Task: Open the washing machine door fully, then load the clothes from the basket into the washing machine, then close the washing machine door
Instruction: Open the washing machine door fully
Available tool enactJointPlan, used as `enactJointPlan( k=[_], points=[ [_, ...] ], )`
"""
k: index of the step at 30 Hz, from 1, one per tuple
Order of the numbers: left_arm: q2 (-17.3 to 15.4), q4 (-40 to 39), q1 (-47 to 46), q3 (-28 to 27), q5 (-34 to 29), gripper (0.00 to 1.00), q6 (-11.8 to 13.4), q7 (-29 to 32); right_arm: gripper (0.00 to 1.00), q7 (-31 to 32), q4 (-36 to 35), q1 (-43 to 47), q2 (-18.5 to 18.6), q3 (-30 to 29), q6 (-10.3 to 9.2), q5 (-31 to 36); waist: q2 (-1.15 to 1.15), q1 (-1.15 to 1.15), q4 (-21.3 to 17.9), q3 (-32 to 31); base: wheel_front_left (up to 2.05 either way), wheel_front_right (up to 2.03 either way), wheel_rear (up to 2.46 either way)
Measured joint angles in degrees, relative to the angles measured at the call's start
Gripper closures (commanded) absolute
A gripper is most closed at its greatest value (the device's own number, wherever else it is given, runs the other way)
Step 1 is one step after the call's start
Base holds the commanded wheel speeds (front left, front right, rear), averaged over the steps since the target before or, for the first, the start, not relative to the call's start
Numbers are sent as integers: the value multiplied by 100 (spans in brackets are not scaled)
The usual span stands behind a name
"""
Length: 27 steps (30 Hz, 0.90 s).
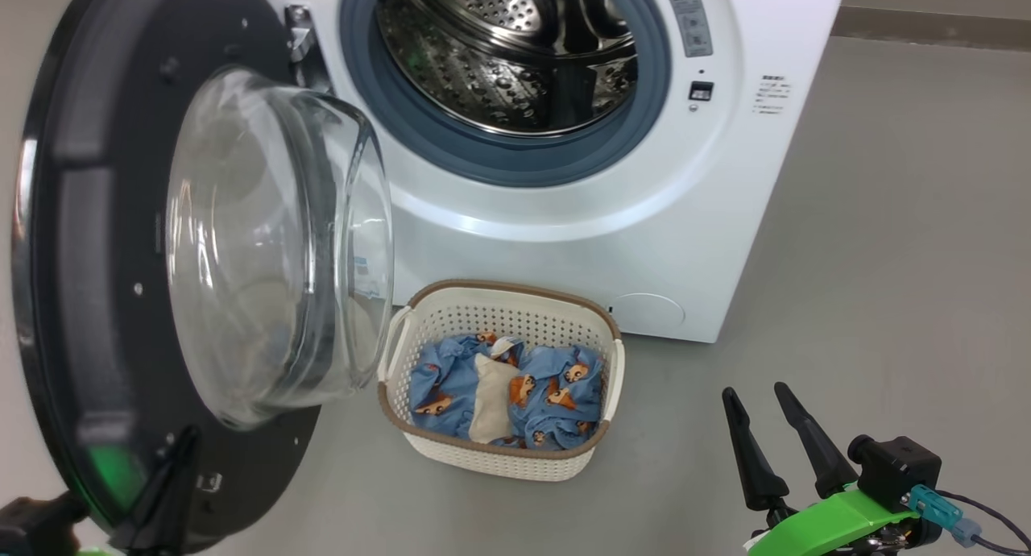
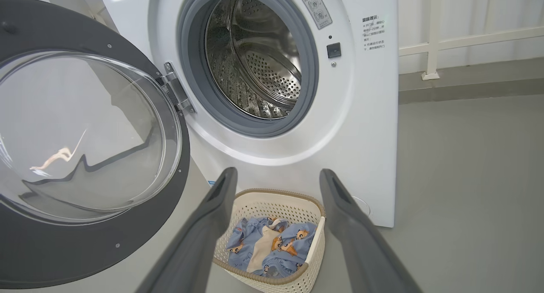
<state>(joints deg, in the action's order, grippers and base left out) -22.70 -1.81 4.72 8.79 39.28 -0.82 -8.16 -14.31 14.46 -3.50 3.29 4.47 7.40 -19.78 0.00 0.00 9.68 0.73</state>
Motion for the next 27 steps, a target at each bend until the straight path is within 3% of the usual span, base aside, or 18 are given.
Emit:
enactJointPlan(
  k=[12, 21, 27],
  points=[
    [-510, 839, -459, -430, 253, 100, -189, 143, 0, 0, -8, -136, -15, 3, 0, 0, 0, 0, 292, 233, 0, 0, 0],
    [-720, 1994, -1193, -595, 648, 100, -541, 143, 0, 0, -34, -282, -16, 25, 0, -47, 0, 0, 426, 455, 0, 0, 0],
    [-928, 2889, -1769, -422, 801, 100, -678, 100, 0, 0, -74, -386, -14, 18, 0, -47, 0, 0, 482, 633, 0, 0, 0]
  ],
)
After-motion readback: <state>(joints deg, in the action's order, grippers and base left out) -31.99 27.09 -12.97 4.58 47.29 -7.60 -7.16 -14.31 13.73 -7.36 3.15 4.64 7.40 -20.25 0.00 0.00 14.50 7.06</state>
